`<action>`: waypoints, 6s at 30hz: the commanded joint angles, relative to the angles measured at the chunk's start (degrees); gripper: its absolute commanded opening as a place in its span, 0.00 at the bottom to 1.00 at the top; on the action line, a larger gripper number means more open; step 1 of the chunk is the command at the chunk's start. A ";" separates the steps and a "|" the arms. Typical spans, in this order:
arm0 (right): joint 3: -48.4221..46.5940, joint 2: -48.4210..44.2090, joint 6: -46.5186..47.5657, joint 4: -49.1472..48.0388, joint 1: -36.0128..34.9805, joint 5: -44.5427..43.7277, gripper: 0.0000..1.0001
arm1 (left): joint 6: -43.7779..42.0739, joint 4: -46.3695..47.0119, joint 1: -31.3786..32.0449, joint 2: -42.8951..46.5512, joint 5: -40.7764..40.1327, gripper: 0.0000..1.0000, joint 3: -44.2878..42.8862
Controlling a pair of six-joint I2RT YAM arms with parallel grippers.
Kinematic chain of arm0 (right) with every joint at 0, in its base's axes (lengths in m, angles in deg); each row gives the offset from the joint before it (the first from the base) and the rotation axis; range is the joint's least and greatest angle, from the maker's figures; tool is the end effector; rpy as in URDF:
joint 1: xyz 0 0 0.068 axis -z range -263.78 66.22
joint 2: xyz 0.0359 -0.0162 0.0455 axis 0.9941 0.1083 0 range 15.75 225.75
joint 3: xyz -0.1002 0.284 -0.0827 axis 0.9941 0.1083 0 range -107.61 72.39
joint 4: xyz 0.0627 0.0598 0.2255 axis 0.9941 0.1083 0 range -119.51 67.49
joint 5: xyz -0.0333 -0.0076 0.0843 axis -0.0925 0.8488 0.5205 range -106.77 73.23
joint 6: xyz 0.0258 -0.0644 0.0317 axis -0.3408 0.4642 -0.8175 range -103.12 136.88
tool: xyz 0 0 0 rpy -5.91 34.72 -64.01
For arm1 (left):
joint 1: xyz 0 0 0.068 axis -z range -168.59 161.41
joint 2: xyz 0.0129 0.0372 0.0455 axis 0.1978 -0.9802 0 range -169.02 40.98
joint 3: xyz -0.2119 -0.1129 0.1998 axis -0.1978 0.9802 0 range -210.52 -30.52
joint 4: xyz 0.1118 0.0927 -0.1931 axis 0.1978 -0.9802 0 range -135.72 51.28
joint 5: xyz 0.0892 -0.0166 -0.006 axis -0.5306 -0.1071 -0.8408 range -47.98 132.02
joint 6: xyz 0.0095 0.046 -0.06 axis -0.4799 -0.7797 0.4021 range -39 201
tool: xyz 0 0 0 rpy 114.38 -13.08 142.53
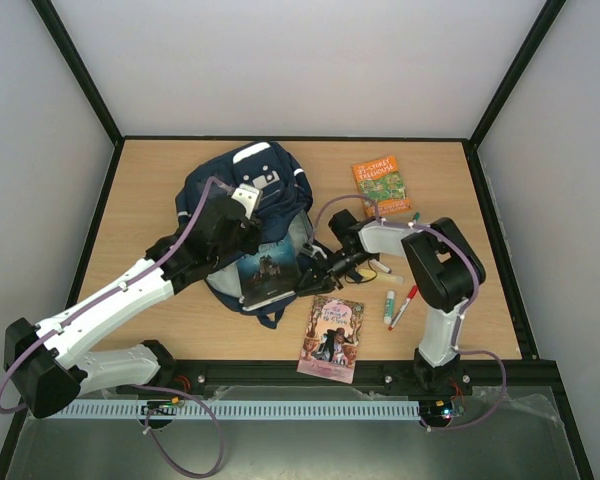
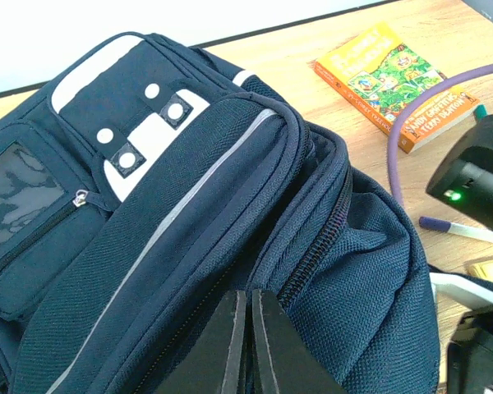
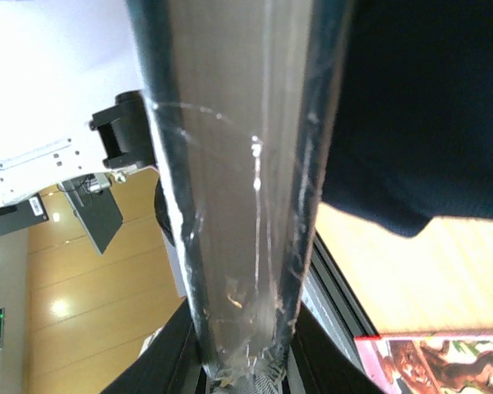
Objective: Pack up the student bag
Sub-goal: Place the book in the student bag.
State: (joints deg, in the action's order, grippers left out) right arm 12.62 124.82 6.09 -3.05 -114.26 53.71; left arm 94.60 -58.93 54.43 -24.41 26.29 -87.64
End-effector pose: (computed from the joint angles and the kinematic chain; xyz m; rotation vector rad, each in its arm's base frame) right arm 0.2572 0.2220 0.1783 0.6153 -2.3149 -1.6827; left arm 0.1895 -0.1529 0.3529 0.3586 2.0324 -0.3305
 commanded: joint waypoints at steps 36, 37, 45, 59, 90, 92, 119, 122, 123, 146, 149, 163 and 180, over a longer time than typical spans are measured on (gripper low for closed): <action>-11.35 0.90 19.61 17.29 4.55 13.58 0.01 | -1.49 -0.54 -0.59 1.41 -2.61 0.02 -5.82; -13.74 3.17 20.57 19.78 4.62 14.53 0.01 | -1.40 -0.57 -0.60 1.40 -2.44 0.03 -5.96; -22.97 13.33 21.39 26.75 4.48 15.36 0.09 | -0.86 -0.69 -0.58 0.74 -1.07 0.02 -6.12; -7.61 -1.88 0.32 4.19 3.38 -14.49 0.60 | -1.14 -0.06 -0.53 0.03 -0.65 0.02 -5.89; 4.02 -30.94 60.52 -10.73 -20.28 -71.24 0.27 | -1.52 1.41 -0.57 1.76 1.43 0.02 -4.70; 4.30 -29.55 62.35 -12.22 -22.08 -73.35 0.27 | -1.10 1.10 -0.66 1.38 1.82 0.02 -5.38; 6.63 -15.82 69.84 -24.83 -27.84 -77.73 0.41 | -1.93 -1.43 -0.66 -1.25 4.04 0.02 -10.82; 6.11 -13.87 68.94 -26.73 -28.02 -78.35 0.39 | -1.94 -1.51 -0.66 -1.26 4.25 0.03 -10.83; 5.69 -13.30 68.36 -27.48 -28.05 -78.51 0.38 | -1.92 -1.58 -0.66 -1.24 4.34 0.02 -10.86; -3.55 2.26 62.82 -51.18 -27.98 -94.73 0.22 | -2.53 -1.76 -0.66 -1.53 6.23 0.02 -11.34; -3.33 4.68 64.96 -56.85 -27.99 -96.95 0.22 | -2.60 -1.72 -0.67 -1.50 6.23 0.03 -11.43; -7.95 10.36 65.36 -61.05 -26.50 -99.96 0.21 | -2.69 -2.46 -0.66 -0.83 5.51 0.02 -10.62; 7.56 -14.39 48.86 -30.25 -36.27 -90.24 0.36 | -6.26 -2.74 -2.24 -1.68 3.90 0.02 -8.68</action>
State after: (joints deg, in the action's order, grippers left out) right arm 17.54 117.44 62.90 -47.24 -148.27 -41.04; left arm 89.49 -65.24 52.82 -26.79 30.56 -95.18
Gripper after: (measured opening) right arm 0.354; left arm 0.027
